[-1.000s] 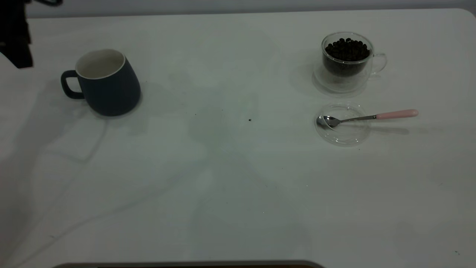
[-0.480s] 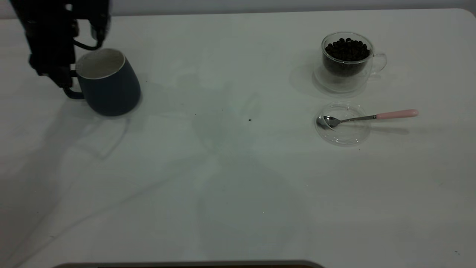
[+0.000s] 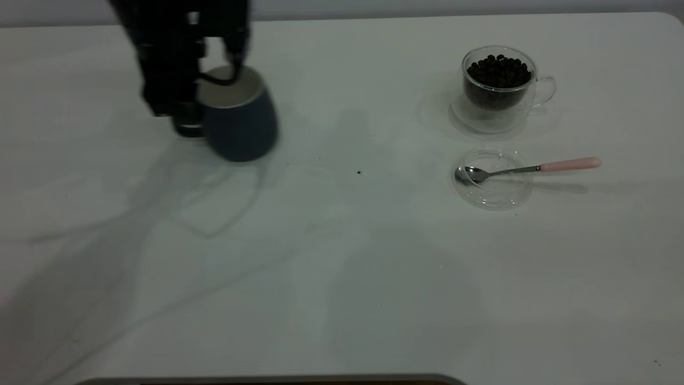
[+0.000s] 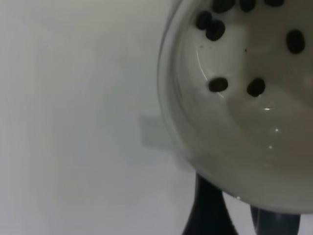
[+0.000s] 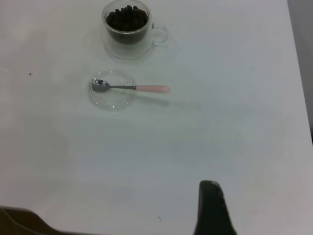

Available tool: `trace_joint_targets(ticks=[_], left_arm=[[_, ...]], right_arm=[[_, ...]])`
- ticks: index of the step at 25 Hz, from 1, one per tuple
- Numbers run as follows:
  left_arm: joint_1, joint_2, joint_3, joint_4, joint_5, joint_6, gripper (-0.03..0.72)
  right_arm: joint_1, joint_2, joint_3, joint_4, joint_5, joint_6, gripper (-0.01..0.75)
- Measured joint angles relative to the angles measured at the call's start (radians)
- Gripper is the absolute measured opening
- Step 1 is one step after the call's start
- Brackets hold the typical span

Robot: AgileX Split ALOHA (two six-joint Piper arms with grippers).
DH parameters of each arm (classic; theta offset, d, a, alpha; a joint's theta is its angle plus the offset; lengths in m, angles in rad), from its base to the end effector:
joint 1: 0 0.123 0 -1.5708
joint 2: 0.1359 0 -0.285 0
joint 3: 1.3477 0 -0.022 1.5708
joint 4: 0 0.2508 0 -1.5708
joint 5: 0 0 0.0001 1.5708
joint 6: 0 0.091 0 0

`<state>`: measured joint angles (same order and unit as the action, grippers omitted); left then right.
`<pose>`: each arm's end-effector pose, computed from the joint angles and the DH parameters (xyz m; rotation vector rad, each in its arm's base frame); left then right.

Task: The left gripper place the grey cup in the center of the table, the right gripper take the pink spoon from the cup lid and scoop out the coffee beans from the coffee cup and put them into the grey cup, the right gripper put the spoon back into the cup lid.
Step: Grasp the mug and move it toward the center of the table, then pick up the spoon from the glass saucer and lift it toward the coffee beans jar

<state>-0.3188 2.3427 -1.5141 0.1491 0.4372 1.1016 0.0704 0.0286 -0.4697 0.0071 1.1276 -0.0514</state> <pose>0.4381 -0.1386 0.0615 1.9490 2.0039 0.3277 -0.0006 0.0005 0.2637 -0.1324 2.1661 0.0196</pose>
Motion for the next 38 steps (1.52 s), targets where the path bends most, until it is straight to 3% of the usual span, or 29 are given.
trace_joint_targets(ticks=[7,14,20,27,31,38], left_arm=[[-0.107,0.000,0.000,-0.092,-0.104,-0.003,0.586],[-0.144,-0.081,0.000,-0.102,-0.058,-0.119,0.586],[-0.141,-0.362,0.000,-0.043,0.185,-0.433,0.586],[-0.141,-0.726,0.000,0.185,0.555,-0.926,0.586],[-0.141,-0.914,0.000,0.267,0.725,-1.087,0.586],[-0.139,-1.161,0.045,0.236,0.733,-1.118,0.586]], right_arm=[[0.000,0.000,0.000,0.000,0.000,0.000,0.530],[0.000,0.000,0.000,0.000,0.000,0.000,0.530],[0.000,0.000,0.000,0.000,0.000,0.000,0.530],[0.000,0.000,0.000,0.000,-0.001,0.000,0.530],[0.000,0.000,0.000,0.000,-0.001,0.000,0.530],[0.000,0.000,0.000,0.000,-0.001,0.000,0.530]])
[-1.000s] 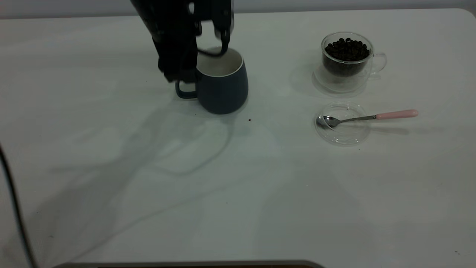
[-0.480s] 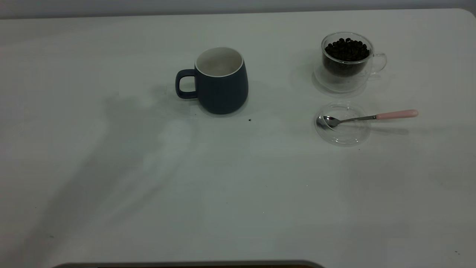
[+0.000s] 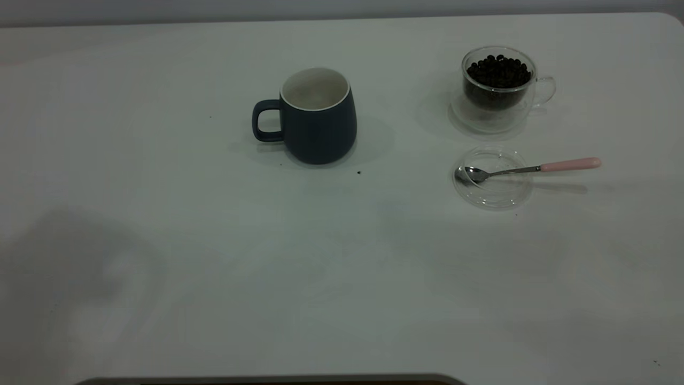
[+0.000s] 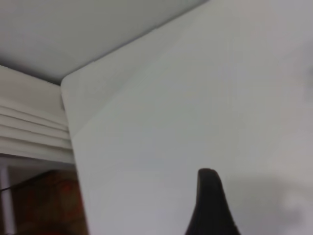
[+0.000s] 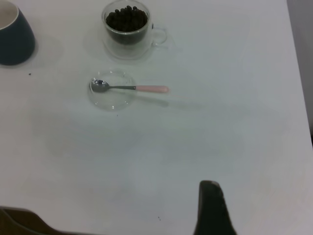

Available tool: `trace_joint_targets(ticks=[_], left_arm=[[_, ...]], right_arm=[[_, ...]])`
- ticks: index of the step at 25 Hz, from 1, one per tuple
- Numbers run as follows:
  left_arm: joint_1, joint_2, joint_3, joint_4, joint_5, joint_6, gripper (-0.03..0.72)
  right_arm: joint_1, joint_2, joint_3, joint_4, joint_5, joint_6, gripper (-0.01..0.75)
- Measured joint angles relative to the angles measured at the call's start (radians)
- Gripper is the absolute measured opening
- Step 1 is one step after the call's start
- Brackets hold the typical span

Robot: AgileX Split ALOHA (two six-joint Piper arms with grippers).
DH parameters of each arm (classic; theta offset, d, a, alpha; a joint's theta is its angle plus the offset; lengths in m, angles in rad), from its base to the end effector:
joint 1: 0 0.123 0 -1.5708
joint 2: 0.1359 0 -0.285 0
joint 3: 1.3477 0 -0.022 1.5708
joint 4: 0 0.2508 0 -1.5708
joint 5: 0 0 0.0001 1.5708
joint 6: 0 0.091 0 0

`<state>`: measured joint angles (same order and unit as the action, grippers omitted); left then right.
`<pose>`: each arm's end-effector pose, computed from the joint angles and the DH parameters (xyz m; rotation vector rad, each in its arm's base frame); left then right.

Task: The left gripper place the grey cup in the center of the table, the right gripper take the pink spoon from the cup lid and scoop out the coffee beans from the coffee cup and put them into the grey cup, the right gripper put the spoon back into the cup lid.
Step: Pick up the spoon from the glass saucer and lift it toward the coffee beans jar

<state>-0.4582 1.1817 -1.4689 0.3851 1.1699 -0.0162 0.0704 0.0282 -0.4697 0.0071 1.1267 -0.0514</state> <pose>0.2071 -0.0670 0.4518 0.5088 2.2356 0.2493 -0.0006 0.0005 0.2637 -0.1324 2.1648 0.0196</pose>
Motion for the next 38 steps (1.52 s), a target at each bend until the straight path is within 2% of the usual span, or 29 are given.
trace_joint_targets(ticks=[6,12,19,29,38], left_arm=[[0.000,-0.279,0.230,-0.160,0.000,-0.001,0.586],[0.000,-0.576,0.547,-0.225,0.000,-0.001,0.586],[0.000,-0.836,0.797,-0.333,-0.005,-0.001,0.586],[0.000,-0.952,0.975,-0.343,-0.032,-0.001,0.586],[0.000,-0.952,0.983,-0.344,-0.041,-0.001,0.586]], right_arm=[[0.000,0.000,0.000,0.000,0.000,0.000,0.530],[0.000,0.000,0.000,0.000,0.000,0.000,0.530],[0.000,0.000,0.000,0.000,0.000,0.000,0.530],[0.000,0.000,0.000,0.000,0.000,0.000,0.530],[0.000,0.000,0.000,0.000,0.000,0.000,0.530]])
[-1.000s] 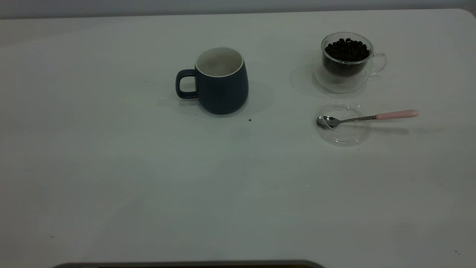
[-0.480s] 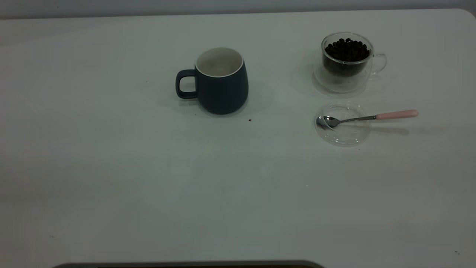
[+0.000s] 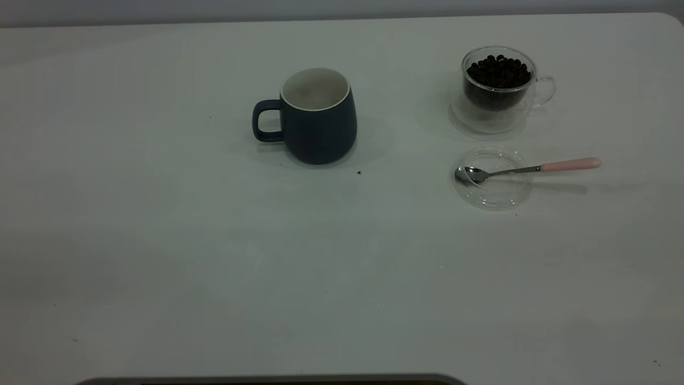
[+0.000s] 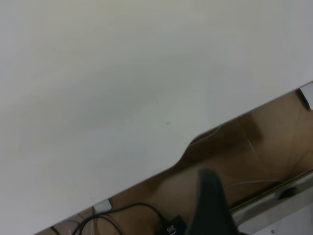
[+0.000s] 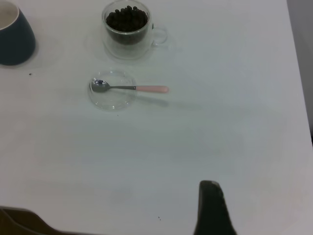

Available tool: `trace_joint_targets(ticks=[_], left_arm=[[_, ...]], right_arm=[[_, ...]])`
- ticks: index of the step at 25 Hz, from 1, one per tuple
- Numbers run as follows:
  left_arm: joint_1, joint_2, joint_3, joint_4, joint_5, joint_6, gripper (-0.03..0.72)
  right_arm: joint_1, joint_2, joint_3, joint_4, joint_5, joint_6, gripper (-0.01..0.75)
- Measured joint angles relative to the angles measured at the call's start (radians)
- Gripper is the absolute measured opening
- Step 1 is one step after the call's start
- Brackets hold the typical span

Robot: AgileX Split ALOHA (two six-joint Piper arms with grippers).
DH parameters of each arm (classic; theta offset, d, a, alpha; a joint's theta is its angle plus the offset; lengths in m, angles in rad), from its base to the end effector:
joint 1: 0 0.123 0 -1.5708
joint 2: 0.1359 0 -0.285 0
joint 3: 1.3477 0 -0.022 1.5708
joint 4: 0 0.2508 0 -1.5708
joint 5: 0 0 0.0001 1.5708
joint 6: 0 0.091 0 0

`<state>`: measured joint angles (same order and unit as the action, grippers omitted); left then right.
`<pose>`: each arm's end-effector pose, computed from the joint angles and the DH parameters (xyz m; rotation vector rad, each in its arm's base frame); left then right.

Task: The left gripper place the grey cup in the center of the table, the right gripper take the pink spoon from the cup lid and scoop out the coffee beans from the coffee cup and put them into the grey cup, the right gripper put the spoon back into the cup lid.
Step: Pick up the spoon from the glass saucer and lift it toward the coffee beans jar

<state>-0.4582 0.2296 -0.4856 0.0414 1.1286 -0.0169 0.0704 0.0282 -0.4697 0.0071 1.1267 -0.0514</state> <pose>0.0256 -0.0088 0.2656 0.5196 2.3045 -0.1789 -0.0006 0.0005 0.2637 -0.1324 2.1648 0.0196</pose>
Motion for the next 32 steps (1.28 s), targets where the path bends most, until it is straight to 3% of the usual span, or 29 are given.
trace_joint_targets(ticks=[5,12,16,32], left_arm=[[0.028,0.000,0.000,-0.001,-0.003,0.000,0.586],[0.289,-0.021,0.000,-0.002,-0.003,0.000,0.586],[0.385,-0.078,0.000,-0.002,-0.003,-0.004,0.586],[0.412,-0.210,0.000,-0.002,0.002,-0.003,0.586]], right_arm=[[0.000,0.000,0.000,0.000,0.000,0.000,0.530],[0.000,0.000,0.000,0.000,0.000,0.000,0.530],[0.000,0.000,0.000,0.000,0.000,0.000,0.530],[0.000,0.000,0.000,0.000,0.000,0.000,0.530]])
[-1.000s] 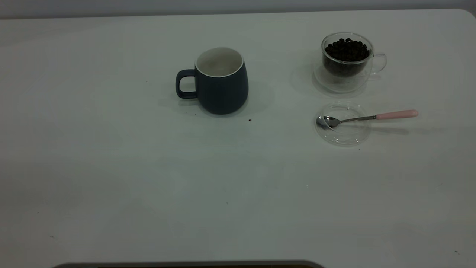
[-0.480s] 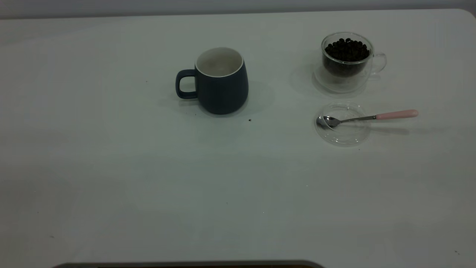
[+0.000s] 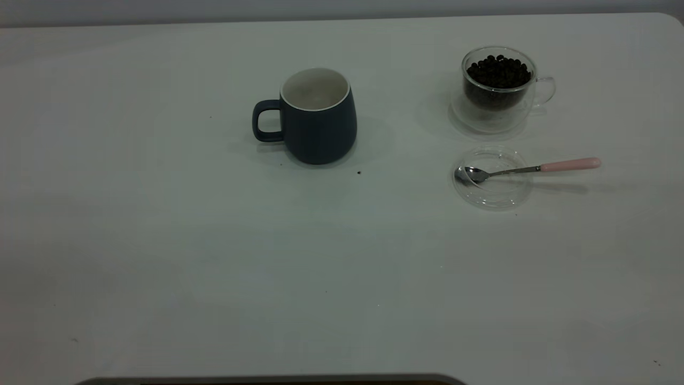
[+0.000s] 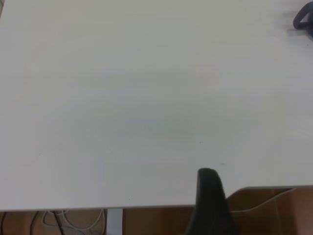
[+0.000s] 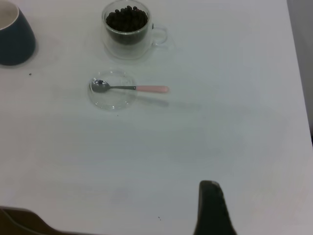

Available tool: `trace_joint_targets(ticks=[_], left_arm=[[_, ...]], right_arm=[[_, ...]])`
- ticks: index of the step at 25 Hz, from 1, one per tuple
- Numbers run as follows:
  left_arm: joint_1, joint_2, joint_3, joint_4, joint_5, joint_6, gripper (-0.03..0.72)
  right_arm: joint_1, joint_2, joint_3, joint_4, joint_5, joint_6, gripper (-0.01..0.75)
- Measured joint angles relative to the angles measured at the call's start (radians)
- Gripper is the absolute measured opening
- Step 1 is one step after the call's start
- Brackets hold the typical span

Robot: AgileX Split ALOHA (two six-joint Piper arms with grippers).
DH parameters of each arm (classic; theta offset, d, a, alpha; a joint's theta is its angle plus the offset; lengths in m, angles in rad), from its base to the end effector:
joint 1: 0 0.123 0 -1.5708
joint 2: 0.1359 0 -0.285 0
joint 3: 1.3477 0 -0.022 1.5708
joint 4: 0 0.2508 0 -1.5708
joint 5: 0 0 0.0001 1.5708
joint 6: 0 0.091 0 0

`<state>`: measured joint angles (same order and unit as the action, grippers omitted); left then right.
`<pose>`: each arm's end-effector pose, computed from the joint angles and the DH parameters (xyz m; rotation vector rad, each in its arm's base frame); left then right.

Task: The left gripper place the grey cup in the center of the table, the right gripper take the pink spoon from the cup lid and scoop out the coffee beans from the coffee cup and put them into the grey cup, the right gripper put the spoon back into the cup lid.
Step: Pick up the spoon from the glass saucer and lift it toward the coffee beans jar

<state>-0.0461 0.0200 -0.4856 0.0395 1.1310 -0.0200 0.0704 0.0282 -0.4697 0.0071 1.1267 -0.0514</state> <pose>-0.0034 0.0034 0.2679 0.0253 2.1481 0.0097 -0.0006 0.0005 0.2637 -0.1324 2.1648 0.0196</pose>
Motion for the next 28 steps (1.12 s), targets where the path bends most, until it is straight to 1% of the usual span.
trace_joint_targets(ticks=[28], left_arm=[[0.000,0.000,0.000,-0.005,0.001,-0.026,0.586]], right_arm=[[0.000,0.000,0.000,0.000,0.000,0.000,0.530]])
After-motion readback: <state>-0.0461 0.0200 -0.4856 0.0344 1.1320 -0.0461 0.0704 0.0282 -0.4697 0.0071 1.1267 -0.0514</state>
